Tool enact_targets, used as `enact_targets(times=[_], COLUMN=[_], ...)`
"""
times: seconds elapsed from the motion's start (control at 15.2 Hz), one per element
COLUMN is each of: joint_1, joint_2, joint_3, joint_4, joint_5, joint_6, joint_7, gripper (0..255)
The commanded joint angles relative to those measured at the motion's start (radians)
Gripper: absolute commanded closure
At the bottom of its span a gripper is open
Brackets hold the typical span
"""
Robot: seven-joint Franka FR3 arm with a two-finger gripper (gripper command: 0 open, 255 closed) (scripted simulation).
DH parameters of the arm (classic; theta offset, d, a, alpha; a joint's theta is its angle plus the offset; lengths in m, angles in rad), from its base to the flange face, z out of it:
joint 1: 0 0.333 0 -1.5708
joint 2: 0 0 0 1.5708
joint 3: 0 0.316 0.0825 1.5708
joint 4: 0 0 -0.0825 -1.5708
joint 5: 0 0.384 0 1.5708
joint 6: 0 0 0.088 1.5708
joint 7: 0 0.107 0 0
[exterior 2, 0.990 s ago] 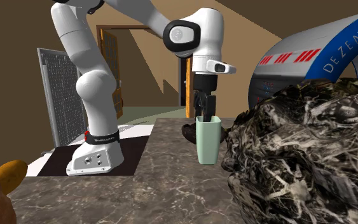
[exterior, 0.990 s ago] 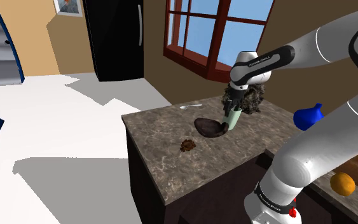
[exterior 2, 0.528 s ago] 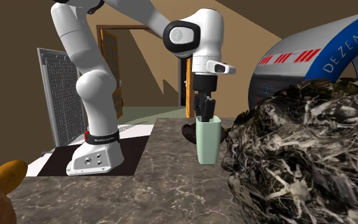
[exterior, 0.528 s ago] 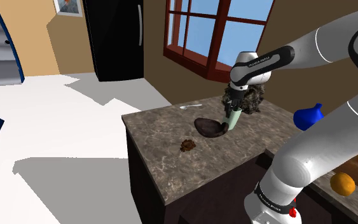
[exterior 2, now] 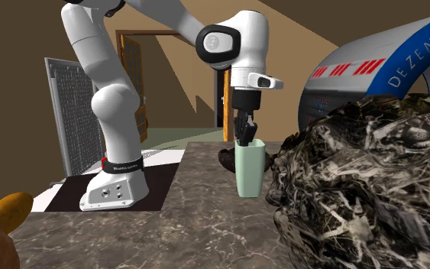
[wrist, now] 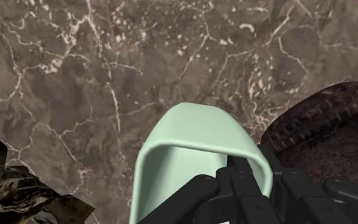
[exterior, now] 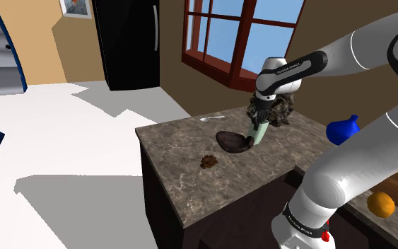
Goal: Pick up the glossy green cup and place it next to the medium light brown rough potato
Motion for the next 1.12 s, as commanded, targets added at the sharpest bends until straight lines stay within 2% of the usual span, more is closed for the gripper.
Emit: enact_targets(times=[0.0, 1.06], joint_1=[0.000, -0.002], joint_2=[0.000, -0.101], joint_3=[0.000, 0.044], joint_4=[0.000, 0.141], joint_5=[0.000, 0.001], joint_6=[0.000, -0.240], joint_7=[0.000, 0.007], gripper=[255, 255])
